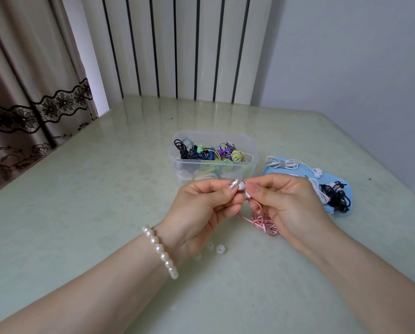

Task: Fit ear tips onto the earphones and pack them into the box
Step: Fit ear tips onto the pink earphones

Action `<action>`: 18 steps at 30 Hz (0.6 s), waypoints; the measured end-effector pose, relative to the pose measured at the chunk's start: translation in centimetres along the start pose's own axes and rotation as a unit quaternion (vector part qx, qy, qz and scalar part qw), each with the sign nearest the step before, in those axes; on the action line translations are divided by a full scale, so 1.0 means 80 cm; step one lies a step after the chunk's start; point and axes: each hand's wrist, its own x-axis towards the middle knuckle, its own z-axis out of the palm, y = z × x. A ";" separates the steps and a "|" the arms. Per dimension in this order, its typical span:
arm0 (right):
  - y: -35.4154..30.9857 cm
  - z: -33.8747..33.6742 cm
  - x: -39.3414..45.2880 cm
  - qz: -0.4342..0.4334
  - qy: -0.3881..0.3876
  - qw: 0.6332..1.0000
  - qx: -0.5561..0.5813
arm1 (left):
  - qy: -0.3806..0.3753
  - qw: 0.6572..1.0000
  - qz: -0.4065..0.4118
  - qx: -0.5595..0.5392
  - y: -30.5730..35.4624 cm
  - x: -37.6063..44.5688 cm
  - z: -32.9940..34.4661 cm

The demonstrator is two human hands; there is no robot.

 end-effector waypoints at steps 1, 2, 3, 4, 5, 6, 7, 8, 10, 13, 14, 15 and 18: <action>0.000 0.000 0.000 -0.001 0.002 1.000 -0.009 | 0.001 1.000 -0.018 -0.012 0.001 0.000 -0.001; 0.001 0.000 0.000 0.000 0.006 1.000 -0.016 | 0.003 0.999 -0.034 -0.022 0.001 0.001 -0.001; 0.001 0.000 0.000 0.001 0.009 1.000 -0.024 | 0.007 0.999 -0.046 -0.028 0.002 0.002 -0.002; 0.002 -0.001 0.000 0.001 0.012 0.999 -0.032 | 0.010 0.998 -0.054 -0.030 0.002 0.002 -0.002; 0.002 -0.001 0.000 0.001 0.014 0.999 -0.044 | 0.013 0.998 -0.058 -0.029 0.002 0.003 -0.002; 0.002 -0.001 -0.001 0.000 0.015 0.998 -0.057 | 0.015 0.998 -0.061 -0.028 0.002 0.003 -0.002; 0.002 -0.001 0.000 -0.003 0.016 0.998 -0.069 | 0.016 0.997 -0.064 -0.027 0.002 0.004 -0.002; 0.001 -0.001 0.000 -0.005 0.018 0.997 -0.074 | 0.014 0.997 -0.065 -0.027 0.002 0.005 -0.002; -0.001 0.000 0.000 -0.007 0.021 0.997 -0.072 | 0.006 0.997 -0.065 -0.032 0.005 0.006 -0.003; -0.004 -0.002 0.002 0.007 0.028 0.998 -0.064 | -0.012 0.999 -0.045 -0.024 0.007 0.006 -0.004; -0.005 -0.003 0.002 0.014 0.030 0.997 -0.069 | -0.017 0.999 -0.032 -0.011 0.007 0.006 -0.004; -0.005 -0.004 0.002 0.020 0.032 0.996 -0.081 | -0.017 1.000 -0.015 0.007 0.007 0.005 -0.004; -0.002 -0.005 0.001 0.020 0.044 0.991 -0.125 | 0.024 0.995 0.057 0.082 0.003 0.005 -0.004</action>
